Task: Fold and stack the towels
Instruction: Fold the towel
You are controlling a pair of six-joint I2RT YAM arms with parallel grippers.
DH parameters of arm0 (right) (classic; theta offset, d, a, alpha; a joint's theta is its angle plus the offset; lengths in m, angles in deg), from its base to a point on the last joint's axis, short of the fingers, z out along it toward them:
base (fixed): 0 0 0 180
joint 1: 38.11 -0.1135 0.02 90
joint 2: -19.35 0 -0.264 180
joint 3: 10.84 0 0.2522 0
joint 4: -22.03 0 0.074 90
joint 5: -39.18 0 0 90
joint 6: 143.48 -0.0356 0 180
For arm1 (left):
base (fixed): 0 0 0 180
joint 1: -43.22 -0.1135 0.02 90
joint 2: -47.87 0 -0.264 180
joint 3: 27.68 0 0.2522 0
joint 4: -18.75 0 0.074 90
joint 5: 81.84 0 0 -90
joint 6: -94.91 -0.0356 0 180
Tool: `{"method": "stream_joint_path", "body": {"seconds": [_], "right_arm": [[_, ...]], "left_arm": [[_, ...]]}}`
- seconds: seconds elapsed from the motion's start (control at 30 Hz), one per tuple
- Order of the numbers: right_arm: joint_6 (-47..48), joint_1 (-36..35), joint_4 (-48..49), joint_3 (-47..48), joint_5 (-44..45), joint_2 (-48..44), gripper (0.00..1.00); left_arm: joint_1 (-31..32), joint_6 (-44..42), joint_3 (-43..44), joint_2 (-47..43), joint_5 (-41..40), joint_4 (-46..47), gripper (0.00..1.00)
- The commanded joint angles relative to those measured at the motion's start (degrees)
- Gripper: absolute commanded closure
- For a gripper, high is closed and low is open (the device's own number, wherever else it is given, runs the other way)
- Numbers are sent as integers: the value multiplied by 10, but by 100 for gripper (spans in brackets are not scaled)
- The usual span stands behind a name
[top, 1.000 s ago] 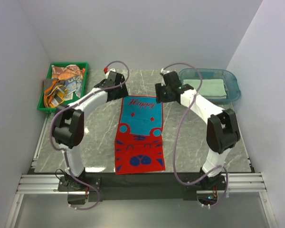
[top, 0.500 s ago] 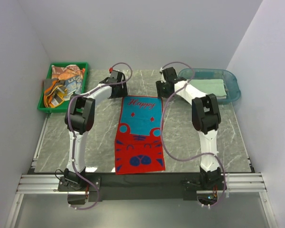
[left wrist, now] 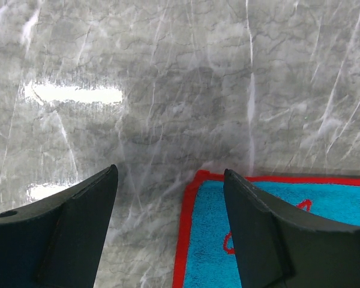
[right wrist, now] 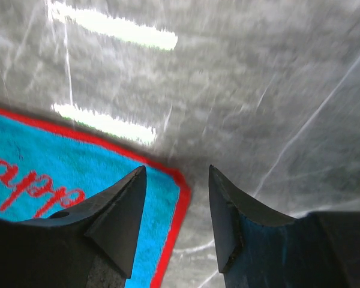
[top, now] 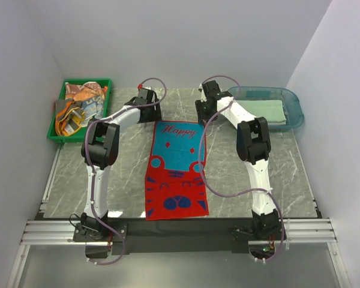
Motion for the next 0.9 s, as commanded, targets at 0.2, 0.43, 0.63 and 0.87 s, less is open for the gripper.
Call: {"method": "stream_joint_path", "body": {"seconds": [0.2,0.43,0.63,0.87], "right_arm": [[-7,3,-40,24,-15,23,50],[-25,3,-56,51,-27,49,51],[-28,2,-43,24,-33,41,71],[-31,2,-34,10,-33,30,98]], "left_arm": [[0,-8,2,-13,17,19,23],[0,-14,7,-3,22,14,23],[0,-19,8,2,32,13,23],[0,-34,7,4,56,23,25]]}}
